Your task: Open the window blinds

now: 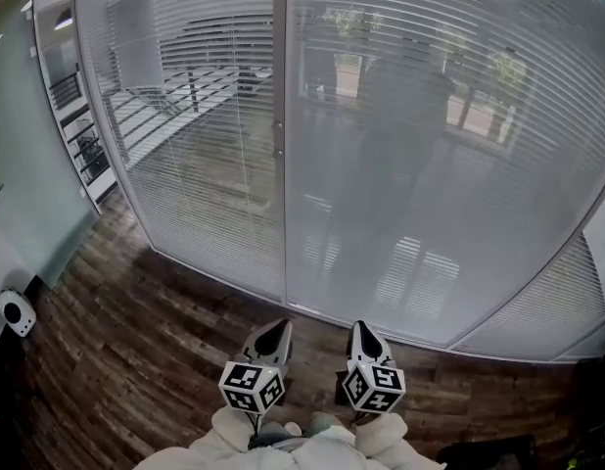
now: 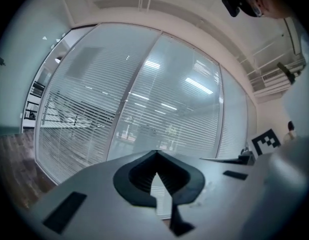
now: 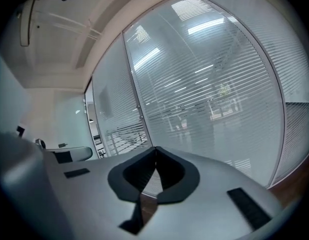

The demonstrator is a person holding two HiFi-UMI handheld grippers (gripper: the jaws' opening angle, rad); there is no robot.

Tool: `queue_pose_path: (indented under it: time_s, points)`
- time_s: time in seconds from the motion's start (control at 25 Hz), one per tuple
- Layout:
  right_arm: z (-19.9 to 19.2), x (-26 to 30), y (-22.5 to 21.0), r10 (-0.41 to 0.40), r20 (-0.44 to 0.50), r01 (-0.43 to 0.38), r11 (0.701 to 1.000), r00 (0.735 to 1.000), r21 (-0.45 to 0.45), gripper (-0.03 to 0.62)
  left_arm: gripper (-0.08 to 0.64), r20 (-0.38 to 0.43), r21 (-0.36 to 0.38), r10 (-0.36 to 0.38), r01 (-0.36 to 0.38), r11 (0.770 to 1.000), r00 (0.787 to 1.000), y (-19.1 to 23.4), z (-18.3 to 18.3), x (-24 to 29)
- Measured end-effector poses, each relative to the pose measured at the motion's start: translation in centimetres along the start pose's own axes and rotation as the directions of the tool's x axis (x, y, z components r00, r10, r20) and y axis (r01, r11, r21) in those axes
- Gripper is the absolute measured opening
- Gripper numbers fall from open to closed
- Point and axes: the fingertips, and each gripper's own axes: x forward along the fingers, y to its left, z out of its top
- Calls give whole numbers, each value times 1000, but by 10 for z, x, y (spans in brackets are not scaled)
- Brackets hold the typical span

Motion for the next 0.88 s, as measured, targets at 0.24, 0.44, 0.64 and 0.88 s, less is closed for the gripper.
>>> queue_pose_path:
  time_s: [0.24, 0.44, 0.64, 0.88]
  points:
    - [15, 48, -19, -28, 3, 28, 1000, 1000, -2, 14, -2, -31, 4, -27, 27, 1000, 999, 14, 2, 54]
    - [40, 108, -26, -11, 30, 11, 1000, 999, -4, 14, -2, -29, 38, -14, 15, 999, 999, 38, 21, 104]
    - [66, 172, -46, 15, 37, -15, 1000, 999, 6, 14, -2, -35, 54, -4, 6, 999, 999, 54, 38, 173]
    - [125, 256, -71, 50, 51, -48, 999, 997, -25, 14, -2, 3, 62, -2, 1, 998, 1000, 67, 87, 268]
